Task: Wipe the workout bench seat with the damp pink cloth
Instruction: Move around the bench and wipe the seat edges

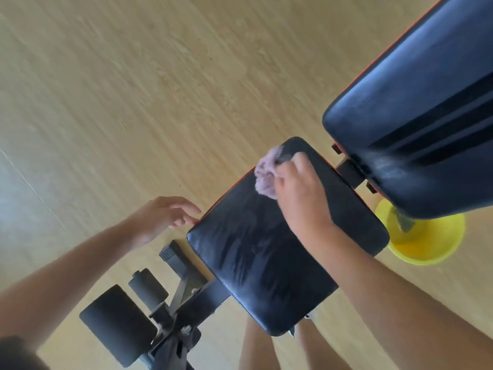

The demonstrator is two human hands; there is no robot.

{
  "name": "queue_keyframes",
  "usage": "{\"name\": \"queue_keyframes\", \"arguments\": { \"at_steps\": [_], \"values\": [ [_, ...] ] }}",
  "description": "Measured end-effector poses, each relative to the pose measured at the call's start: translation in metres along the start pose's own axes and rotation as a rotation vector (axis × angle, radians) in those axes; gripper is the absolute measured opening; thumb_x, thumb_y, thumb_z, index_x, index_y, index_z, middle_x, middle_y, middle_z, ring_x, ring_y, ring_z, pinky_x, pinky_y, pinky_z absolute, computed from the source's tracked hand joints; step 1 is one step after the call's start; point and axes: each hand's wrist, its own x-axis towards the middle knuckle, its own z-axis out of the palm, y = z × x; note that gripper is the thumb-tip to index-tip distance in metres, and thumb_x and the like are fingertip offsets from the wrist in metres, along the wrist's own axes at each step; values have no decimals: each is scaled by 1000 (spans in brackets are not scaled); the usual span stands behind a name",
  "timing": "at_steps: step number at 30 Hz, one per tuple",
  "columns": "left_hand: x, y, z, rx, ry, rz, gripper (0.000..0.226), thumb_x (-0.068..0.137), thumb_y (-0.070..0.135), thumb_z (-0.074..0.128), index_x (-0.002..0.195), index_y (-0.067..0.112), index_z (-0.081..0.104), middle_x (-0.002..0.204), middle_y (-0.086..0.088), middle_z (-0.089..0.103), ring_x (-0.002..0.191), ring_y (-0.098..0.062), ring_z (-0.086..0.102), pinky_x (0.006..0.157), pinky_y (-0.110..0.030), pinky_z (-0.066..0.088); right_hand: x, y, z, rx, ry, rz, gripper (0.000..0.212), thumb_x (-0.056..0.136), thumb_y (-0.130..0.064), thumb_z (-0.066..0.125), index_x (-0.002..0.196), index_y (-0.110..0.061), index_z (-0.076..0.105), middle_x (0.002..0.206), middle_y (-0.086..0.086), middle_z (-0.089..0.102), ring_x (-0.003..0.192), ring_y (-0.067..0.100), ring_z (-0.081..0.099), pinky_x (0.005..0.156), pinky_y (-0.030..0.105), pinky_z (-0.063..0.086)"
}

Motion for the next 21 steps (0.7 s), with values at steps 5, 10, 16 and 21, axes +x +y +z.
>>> {"name": "queue_keyframes", "arguments": {
  "at_steps": [5, 10, 16, 21],
  "values": [
    [-5, -1, 10, 139, 48, 67, 22, 83, 37, 82, 105, 32, 79, 101, 13, 81, 94, 7, 73, 95, -24, 53, -109, 28, 5, 6, -157, 123, 15, 97, -6, 60, 85, -12, 67, 82, -1, 58, 68, 13, 55, 63, 17, 42],
    [-7, -4, 18, 193, 137, 96, 20, 78, 25, 87, 97, 29, 81, 93, 15, 82, 92, 4, 75, 97, -32, 56, -127, 45, 8, 18, -510, -405, 26, 101, -22, 51, 78, -27, 61, 58, -18, 39, 52, 8, 48, 53, 14, 37],
    [-5, 0, 21, 200, 171, 102, 14, 77, 18, 89, 88, 24, 82, 85, 14, 82, 82, 4, 75, 92, -33, 57, -113, 96, -16, 87, 217, 346, 6, 85, 7, 71, 82, 2, 68, 90, 13, 52, 74, 27, 53, 62, 37, 52],
    [-5, 2, 19, 221, 174, 96, 12, 76, 21, 89, 85, 26, 82, 84, 16, 82, 83, 2, 75, 91, -32, 57, -210, 61, 26, 130, -227, -292, 25, 98, 0, 44, 101, -4, 69, 94, 3, 56, 90, 22, 59, 90, 18, 46]
  ]
}}
